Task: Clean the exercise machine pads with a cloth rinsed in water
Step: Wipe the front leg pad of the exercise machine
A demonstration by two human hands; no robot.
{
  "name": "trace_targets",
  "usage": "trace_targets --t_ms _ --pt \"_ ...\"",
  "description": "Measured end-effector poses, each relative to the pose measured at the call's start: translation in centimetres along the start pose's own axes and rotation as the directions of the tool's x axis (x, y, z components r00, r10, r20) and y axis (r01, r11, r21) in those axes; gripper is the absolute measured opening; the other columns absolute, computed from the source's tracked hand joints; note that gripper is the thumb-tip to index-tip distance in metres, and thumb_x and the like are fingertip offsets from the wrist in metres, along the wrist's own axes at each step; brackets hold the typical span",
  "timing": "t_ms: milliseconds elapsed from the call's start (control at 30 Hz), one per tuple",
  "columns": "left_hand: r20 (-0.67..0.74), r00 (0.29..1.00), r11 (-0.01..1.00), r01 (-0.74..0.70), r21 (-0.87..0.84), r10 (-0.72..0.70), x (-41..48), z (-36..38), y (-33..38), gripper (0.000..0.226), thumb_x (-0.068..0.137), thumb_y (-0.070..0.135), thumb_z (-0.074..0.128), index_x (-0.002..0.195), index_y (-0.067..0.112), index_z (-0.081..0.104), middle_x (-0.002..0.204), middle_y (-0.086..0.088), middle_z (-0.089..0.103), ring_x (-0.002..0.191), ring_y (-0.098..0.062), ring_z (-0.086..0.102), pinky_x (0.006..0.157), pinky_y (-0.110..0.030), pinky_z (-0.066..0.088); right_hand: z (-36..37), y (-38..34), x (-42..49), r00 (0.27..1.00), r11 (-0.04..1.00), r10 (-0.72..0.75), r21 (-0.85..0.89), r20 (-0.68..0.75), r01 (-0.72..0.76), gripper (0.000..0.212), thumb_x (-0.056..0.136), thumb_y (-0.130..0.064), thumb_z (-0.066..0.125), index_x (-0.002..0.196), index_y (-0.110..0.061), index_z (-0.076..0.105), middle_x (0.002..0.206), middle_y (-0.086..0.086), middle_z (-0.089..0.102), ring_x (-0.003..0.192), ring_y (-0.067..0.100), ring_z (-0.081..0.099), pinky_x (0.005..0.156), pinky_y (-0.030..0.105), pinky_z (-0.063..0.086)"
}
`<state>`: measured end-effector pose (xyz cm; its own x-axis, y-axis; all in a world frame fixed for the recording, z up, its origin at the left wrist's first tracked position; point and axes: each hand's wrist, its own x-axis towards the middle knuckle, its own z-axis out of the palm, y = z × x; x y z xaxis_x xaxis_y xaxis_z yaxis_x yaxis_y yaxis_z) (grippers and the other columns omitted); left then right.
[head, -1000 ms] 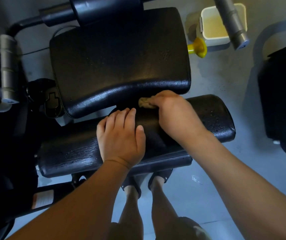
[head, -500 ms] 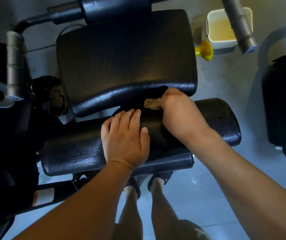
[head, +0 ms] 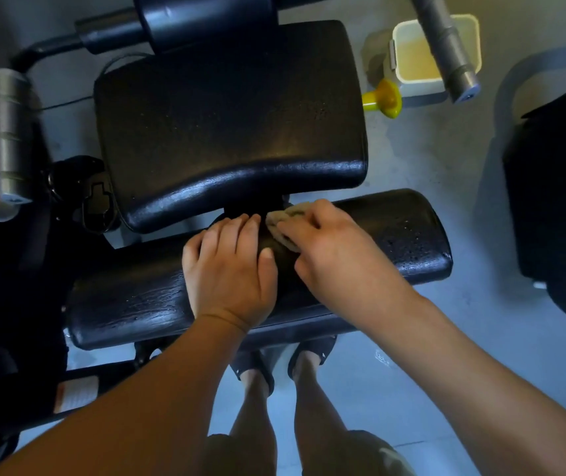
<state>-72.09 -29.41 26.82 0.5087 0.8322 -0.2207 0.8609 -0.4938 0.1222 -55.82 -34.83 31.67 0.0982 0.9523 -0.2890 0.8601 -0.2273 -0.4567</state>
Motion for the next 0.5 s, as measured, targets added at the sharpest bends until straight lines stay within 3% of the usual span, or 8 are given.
trace_targets --t_ms 133,200,267,367,433,500 --pt "-0.026 1.000 1.000 0.011 -0.004 -0.011 -0.1 -0.1 0.2 0.052 0.097 0.040 0.035 0.139 0.020 0.058 0.137 0.001 0.061 0.125 -0.019 0.053 0.107 -0.043 0.035 -0.8 4.1 -0.9 0.963 0.970 0.181 -0.126 -0.199 -0.209 0.049 0.079 -0.016 0.066 0.127 -0.022 0.068 0.099 0.015 0.061 0.087 0.040 0.059 0.076 0.045 0.053" --pt "-0.032 0.999 1.000 0.025 -0.006 -0.025 -0.1 -0.1 0.3 0.052 0.096 0.040 0.036 0.139 0.021 0.058 0.136 0.002 0.062 0.125 -0.019 0.053 0.107 -0.043 0.035 -0.9 4.7 -1.1 0.948 0.949 0.232 -0.162 -0.217 -0.269 0.045 0.078 -0.024 0.063 0.122 -0.017 0.070 0.097 0.016 0.062 0.086 0.040 0.058 0.075 0.044 0.051" --pt "-0.038 0.999 0.999 0.032 -0.009 -0.033 -0.2 -0.1 0.5 0.052 0.095 0.040 0.037 0.139 0.022 0.058 0.136 0.002 0.062 0.125 -0.020 0.053 0.107 -0.043 0.034 -0.3 3.3 -1.8 0.974 0.975 0.162 -0.129 -0.159 -0.183 0.047 0.080 -0.029 0.057 0.123 -0.014 0.068 0.108 0.014 0.063 0.097 0.038 0.057 0.081 0.044 0.052" --pt "-0.045 0.999 0.999 0.029 -0.027 -0.031 -0.4 -0.1 0.5 0.052 0.095 0.040 0.037 0.140 0.022 0.057 0.136 0.001 0.062 0.125 -0.021 0.052 0.107 -0.042 0.033 0.7 1.0 -3.6 0.995 1.000 0.003 -0.024 -0.100 -0.006 0.046 0.084 -0.021 0.061 0.128 -0.014 0.065 0.122 0.010 0.061 0.109 0.031 0.057 0.090 0.040 0.055" --pt "-0.050 0.998 0.999 0.024 -0.046 -0.026 -0.5 -0.2 0.5 0.052 0.096 0.040 0.037 0.140 0.022 0.057 0.136 0.002 0.062 0.126 -0.022 0.052 0.107 -0.042 0.033 0.9 1.5 -4.4 0.993 1.000 0.006 -0.008 -0.117 -0.007 0.041 0.084 -0.017 0.063 0.125 -0.013 0.065 0.118 0.011 0.062 0.104 0.032 0.059 0.085 0.044 0.057" --pt "-0.053 0.998 0.998 0.031 -0.059 -0.034 -0.6 -0.3 0.6 0.052 0.097 0.041 0.035 0.140 0.024 0.056 0.137 0.003 0.061 0.126 -0.021 0.051 0.108 -0.043 0.034 0.6 2.9 -5.1 0.972 0.994 0.108 -0.002 -0.208 -0.111 0.037 0.083 -0.014 0.063 0.120 -0.010 0.065 0.111 0.015 0.060 0.097 0.036 0.057 0.077 0.046 0.056"
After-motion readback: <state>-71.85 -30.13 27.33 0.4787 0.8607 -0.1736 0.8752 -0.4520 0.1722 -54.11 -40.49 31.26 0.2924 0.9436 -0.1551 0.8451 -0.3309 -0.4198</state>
